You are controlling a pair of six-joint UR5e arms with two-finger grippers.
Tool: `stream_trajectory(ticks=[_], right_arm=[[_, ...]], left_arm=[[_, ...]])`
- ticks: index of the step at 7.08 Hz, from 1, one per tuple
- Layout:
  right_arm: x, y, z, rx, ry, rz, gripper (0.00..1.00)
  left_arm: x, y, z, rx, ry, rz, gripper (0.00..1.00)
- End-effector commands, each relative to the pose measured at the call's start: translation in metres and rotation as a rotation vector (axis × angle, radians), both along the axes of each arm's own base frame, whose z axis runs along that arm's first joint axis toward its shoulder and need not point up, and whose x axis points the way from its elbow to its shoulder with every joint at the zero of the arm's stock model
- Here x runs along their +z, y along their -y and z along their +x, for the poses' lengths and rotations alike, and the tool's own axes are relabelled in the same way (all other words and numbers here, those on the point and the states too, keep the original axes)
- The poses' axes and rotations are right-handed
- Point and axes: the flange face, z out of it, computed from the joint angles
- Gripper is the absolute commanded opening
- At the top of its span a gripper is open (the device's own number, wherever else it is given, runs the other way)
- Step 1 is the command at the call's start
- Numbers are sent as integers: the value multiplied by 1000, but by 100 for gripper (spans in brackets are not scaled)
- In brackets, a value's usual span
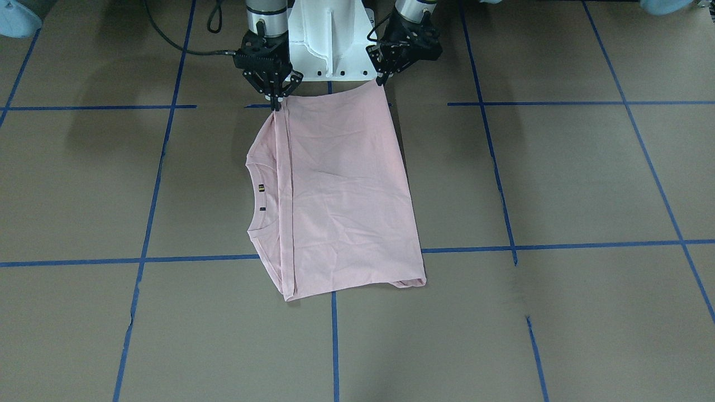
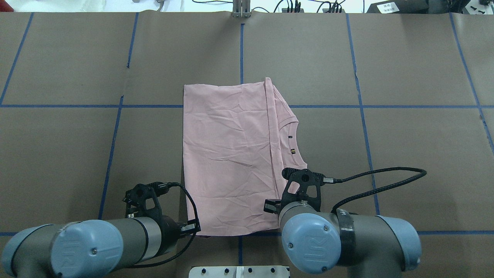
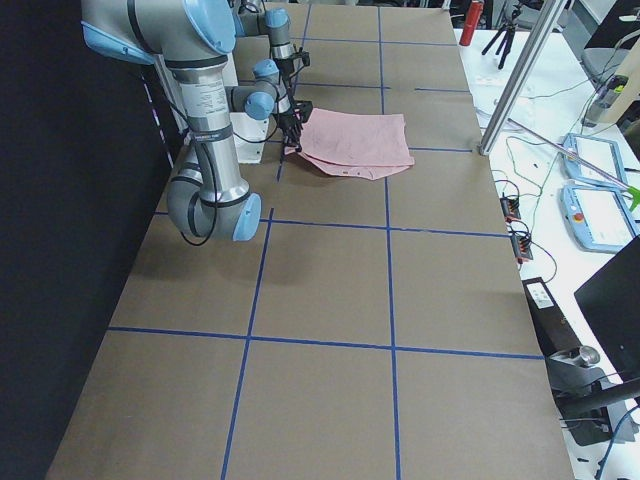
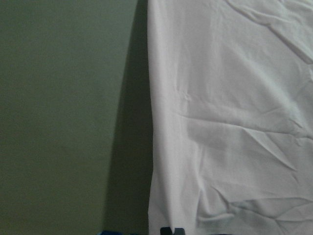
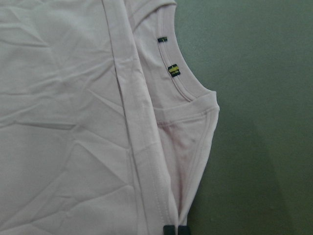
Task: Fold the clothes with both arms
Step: 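Grasp the near edge with both grippers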
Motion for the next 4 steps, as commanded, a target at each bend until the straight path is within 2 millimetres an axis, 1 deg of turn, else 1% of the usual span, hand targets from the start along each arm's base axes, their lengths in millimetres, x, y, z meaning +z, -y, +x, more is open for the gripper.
stream_trajectory(ticks=[1,2,3,4], right_arm=[[-55,-32,88,-56,45,-24,0],[-59,-33,90,-59,46,-25,0],[-53,-32,76,-61,20,-28,0],[-39,-20,55,-47,-30,-20,0]], left_arm=[[-68,-15,-76,39,-33,-13,0],[-88,-16,-86,47,-38,-17,0],[-81,-12,-69,45,-5,-10,0],[-81,16,-53,24,29,50,0]])
